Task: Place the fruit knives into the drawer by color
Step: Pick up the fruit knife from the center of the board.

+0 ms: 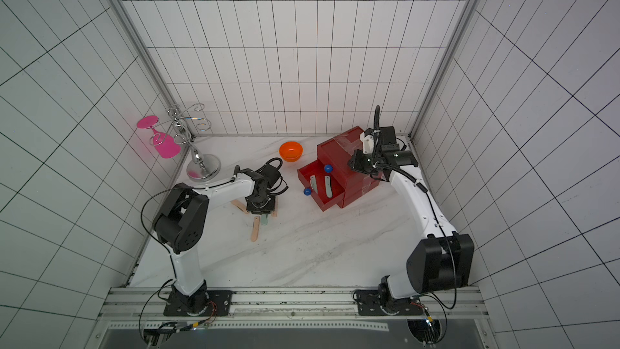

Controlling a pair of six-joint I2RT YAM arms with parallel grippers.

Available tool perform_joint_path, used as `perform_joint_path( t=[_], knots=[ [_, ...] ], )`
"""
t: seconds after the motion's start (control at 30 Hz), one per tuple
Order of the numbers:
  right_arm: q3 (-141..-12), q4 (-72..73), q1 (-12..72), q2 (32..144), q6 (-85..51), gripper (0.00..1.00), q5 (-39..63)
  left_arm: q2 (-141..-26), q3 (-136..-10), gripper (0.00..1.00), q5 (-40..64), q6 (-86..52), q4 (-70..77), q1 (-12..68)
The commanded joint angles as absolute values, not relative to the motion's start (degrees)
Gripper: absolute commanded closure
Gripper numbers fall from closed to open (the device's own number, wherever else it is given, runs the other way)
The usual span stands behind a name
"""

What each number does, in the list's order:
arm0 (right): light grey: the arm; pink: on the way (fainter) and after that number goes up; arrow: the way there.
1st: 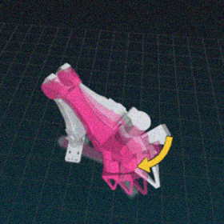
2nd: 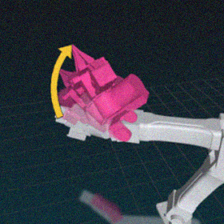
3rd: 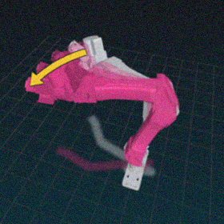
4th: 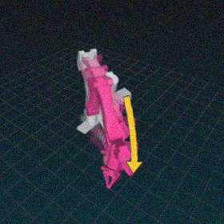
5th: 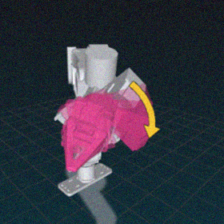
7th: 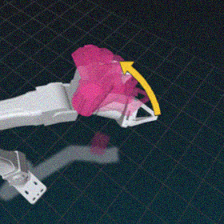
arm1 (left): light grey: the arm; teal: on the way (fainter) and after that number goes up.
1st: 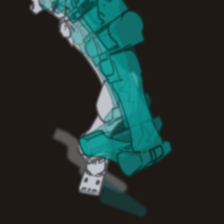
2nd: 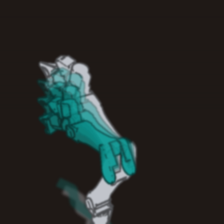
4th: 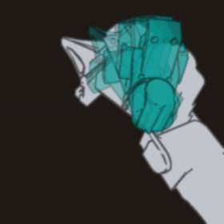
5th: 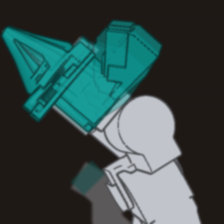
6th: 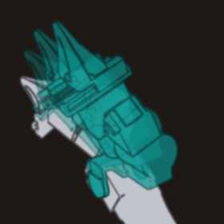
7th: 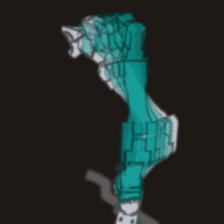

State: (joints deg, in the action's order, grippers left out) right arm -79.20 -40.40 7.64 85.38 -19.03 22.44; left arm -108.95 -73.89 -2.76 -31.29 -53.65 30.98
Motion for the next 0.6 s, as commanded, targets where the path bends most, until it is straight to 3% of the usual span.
perform_joint_path(
  t=[0.0,0.57],
  knots=[
    [-73.15,-56.38,8.42,90.63,-18.81,0.85,18.69,-106.06,-77.09,0.75,-1.8,-32.01,-54.75,31.03],
    [-73.21,-56.29,8.36,90.79,-18.98,0.85,18.89,-103.38,-89.16,0.75,5.94,-33.63,-55.77,32.65]
  ],
)
